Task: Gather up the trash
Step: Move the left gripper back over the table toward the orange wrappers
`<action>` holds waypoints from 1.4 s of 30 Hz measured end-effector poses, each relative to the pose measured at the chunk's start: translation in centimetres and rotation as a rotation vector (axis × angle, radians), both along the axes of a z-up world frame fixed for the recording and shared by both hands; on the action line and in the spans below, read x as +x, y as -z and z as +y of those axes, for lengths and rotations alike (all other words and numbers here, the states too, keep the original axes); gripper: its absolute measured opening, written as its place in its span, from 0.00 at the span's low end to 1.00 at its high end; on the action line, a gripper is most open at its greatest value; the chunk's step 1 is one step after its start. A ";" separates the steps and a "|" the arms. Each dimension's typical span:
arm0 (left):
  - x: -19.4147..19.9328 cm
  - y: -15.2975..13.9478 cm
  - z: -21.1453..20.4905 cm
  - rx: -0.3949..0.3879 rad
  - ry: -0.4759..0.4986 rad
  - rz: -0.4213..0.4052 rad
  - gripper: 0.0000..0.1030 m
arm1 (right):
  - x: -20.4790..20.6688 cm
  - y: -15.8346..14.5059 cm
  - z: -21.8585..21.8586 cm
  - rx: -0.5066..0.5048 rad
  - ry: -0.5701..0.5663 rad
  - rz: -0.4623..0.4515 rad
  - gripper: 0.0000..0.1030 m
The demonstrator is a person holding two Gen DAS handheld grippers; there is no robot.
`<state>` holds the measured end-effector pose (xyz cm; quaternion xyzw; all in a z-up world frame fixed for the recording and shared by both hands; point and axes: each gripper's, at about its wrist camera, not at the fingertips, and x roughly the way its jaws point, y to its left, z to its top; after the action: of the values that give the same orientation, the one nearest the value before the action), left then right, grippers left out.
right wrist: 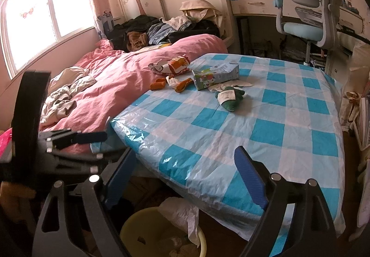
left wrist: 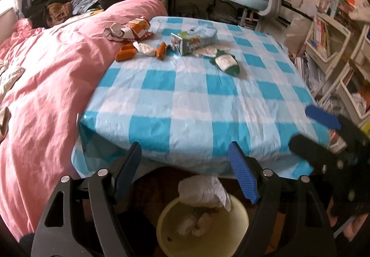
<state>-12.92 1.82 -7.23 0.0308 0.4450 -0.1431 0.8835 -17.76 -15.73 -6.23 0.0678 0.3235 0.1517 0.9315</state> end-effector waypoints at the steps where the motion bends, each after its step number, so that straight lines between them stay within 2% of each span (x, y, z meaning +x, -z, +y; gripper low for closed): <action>1: 0.5 -0.2 0.0 -0.003 -0.006 -0.002 0.72 | 0.2 0.0 0.0 0.000 0.002 0.000 0.81; 7: 4.3 -1.2 0.3 0.003 -0.046 -0.019 0.72 | 1.4 0.1 -0.1 0.004 0.008 0.002 0.81; 20: 11.5 -1.4 1.4 -0.034 -0.107 0.025 0.72 | 5.9 0.2 -0.1 0.019 0.032 0.029 0.81; 28: 15.4 -0.8 0.9 -0.059 -0.091 0.052 0.71 | 8.5 0.7 0.0 -0.009 0.053 0.056 0.81; 31: 16.5 -0.4 -0.2 -0.072 -0.041 0.065 0.63 | 9.4 0.9 -0.2 -0.016 0.064 0.069 0.81; 33: 17.5 0.1 -0.8 -0.110 -0.010 0.101 0.55 | 10.0 1.1 -0.4 -0.018 0.071 0.075 0.81; 37: 20.0 1.8 -1.7 -0.133 0.013 0.170 0.48 | 11.4 1.3 -0.8 -0.028 0.079 0.088 0.81; 42: 22.9 3.7 -2.2 -0.152 0.007 0.230 0.46 | 13.1 1.5 -1.1 -0.040 0.088 0.097 0.81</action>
<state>9.97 -0.36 -10.96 -0.0510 0.5311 -0.1820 0.8260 -4.62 -16.83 -7.75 0.0706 0.3678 0.1008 0.9217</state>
